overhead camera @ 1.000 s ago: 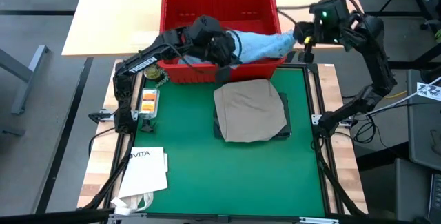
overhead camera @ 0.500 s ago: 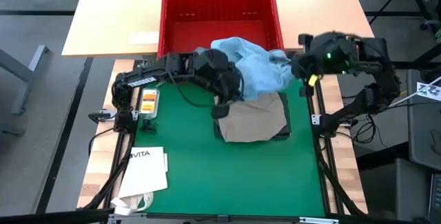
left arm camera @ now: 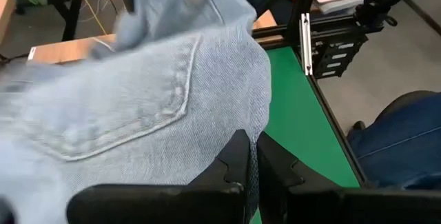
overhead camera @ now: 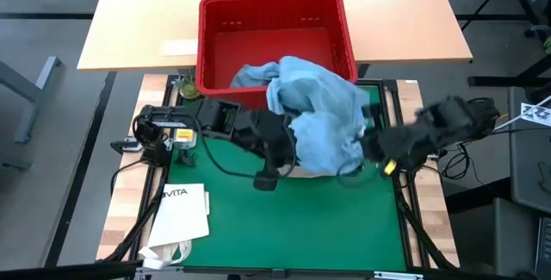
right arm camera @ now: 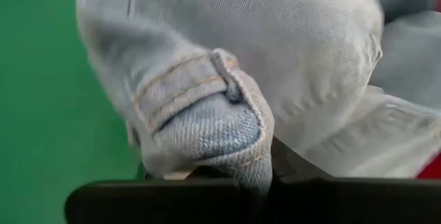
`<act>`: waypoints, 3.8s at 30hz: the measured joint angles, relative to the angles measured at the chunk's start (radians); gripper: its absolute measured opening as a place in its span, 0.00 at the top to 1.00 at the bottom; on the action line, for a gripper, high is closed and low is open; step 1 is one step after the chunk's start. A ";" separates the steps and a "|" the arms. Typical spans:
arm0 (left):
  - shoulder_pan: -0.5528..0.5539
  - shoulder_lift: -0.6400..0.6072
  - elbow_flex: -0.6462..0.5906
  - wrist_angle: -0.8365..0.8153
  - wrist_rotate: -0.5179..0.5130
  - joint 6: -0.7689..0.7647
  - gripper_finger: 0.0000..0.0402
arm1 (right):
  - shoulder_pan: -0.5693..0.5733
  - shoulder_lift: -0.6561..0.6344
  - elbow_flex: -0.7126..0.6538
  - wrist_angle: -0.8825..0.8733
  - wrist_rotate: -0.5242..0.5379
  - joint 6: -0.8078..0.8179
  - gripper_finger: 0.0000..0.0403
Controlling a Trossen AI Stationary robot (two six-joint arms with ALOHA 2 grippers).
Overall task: Fold Laundry from Bin
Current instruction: Fold the light blue pants
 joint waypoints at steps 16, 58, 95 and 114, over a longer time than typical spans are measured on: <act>-0.044 0.021 -0.001 0.008 -0.090 -0.003 0.98 | 0.243 -0.025 -0.351 0.001 0.098 0.320 0.98; -0.260 0.341 -0.001 0.202 -0.035 -0.306 0.98 | 0.804 0.075 -0.518 0.065 -0.044 0.927 0.99; -0.248 0.388 -0.001 0.268 -0.001 -0.365 0.66 | 0.846 0.348 -0.518 0.164 -0.365 0.993 0.94; -0.129 0.147 0.000 -0.122 -0.092 -0.279 0.66 | 0.846 0.348 -0.518 0.160 -0.375 0.999 0.59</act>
